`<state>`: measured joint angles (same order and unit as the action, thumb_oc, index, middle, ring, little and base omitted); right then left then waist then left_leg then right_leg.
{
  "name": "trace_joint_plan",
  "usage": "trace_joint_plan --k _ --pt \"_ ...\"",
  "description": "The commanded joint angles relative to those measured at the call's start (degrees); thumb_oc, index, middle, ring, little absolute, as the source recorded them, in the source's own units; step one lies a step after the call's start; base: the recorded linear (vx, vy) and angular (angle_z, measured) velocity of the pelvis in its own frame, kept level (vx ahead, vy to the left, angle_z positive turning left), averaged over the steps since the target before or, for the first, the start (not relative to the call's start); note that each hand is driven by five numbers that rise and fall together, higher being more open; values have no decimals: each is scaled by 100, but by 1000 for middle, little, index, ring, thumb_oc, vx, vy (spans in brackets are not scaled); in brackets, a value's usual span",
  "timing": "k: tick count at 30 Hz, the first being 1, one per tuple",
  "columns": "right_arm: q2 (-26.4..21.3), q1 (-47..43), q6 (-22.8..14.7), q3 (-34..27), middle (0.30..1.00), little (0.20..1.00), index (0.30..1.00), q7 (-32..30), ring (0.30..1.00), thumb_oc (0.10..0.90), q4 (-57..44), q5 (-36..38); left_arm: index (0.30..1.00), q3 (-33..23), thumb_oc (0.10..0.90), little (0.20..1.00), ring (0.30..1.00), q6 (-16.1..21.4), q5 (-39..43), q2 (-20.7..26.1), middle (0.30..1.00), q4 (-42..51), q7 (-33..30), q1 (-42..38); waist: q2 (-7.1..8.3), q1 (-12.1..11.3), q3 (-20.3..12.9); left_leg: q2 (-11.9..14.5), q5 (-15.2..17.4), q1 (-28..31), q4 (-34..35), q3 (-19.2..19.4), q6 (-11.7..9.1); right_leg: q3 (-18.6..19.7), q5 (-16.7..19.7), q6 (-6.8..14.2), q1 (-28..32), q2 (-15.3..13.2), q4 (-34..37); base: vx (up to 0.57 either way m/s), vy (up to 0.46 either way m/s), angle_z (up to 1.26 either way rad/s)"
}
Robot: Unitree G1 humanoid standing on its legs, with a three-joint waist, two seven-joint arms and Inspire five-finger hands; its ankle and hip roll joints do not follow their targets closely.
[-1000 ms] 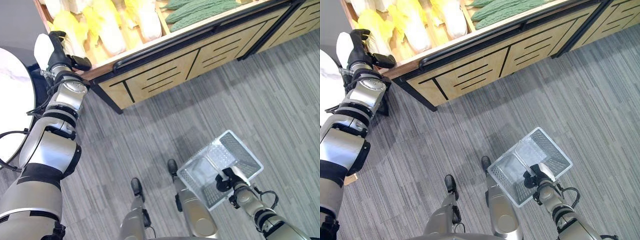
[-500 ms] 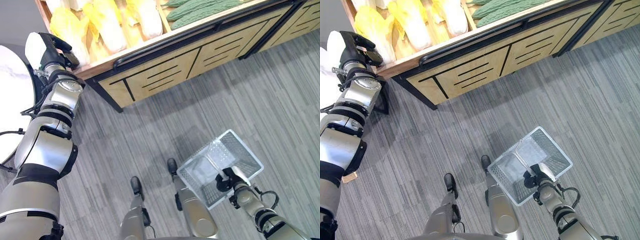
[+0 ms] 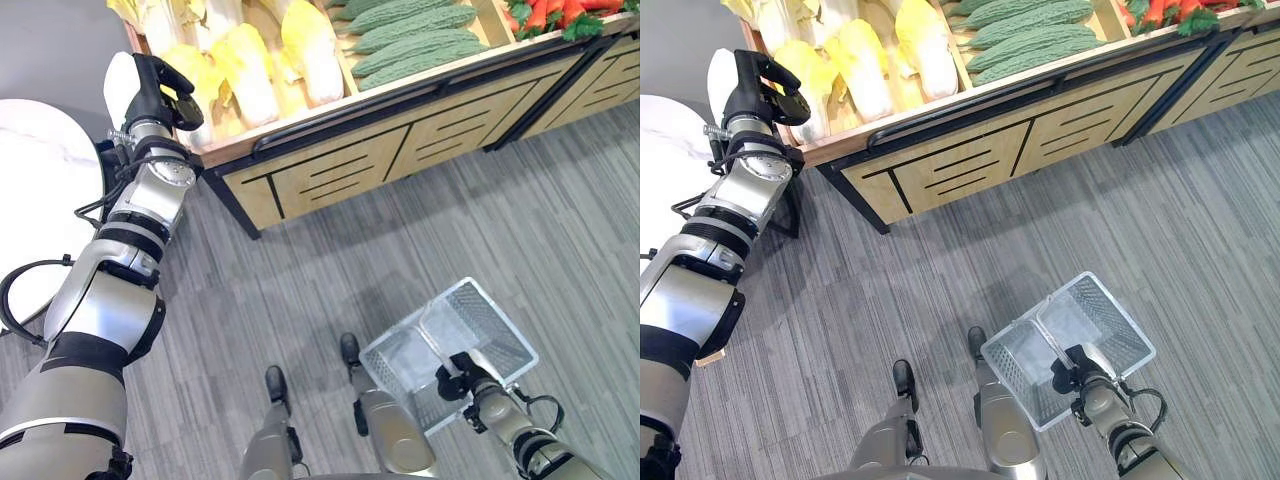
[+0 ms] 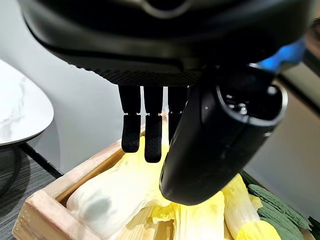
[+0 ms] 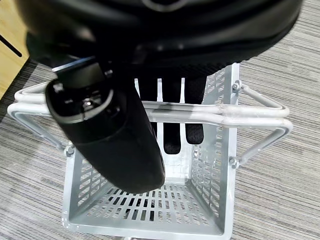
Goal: Get the vegetables into the basket
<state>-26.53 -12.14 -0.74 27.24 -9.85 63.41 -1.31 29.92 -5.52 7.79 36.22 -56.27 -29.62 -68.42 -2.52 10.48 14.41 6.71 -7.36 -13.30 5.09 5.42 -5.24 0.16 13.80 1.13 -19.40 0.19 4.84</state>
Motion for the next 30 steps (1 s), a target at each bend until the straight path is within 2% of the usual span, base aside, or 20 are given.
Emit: trace_joint_plan --k 1,16,30 --pt "8 592 35 33 300 300 300 69 300 400 85 -41 1000 59 900 1000 1000 369 -375 238 1000 -161 -179 -510 242 5 -407 -42 414 445 -9 -24 -392 -199 -680 730 296 -377 16 0 0 0" --pt "131 596 37 117 300 300 300 90 300 400 248 49 1000 166 900 1000 1000 242 -414 249 1000 -720 -202 -859 285 82 -411 -71 344 234 -9 19 -358 -106 -573 759 47 -373 16 -7 3 -2" --pt "231 587 -38 196 300 300 300 79 300 400 181 198 1000 439 900 1000 1000 166 -613 639 1000 -1246 -165 -1140 365 172 -277 -25 189 -339 -9 43 -411 -87 -432 779 -482 -327 16 1 -20 -3"
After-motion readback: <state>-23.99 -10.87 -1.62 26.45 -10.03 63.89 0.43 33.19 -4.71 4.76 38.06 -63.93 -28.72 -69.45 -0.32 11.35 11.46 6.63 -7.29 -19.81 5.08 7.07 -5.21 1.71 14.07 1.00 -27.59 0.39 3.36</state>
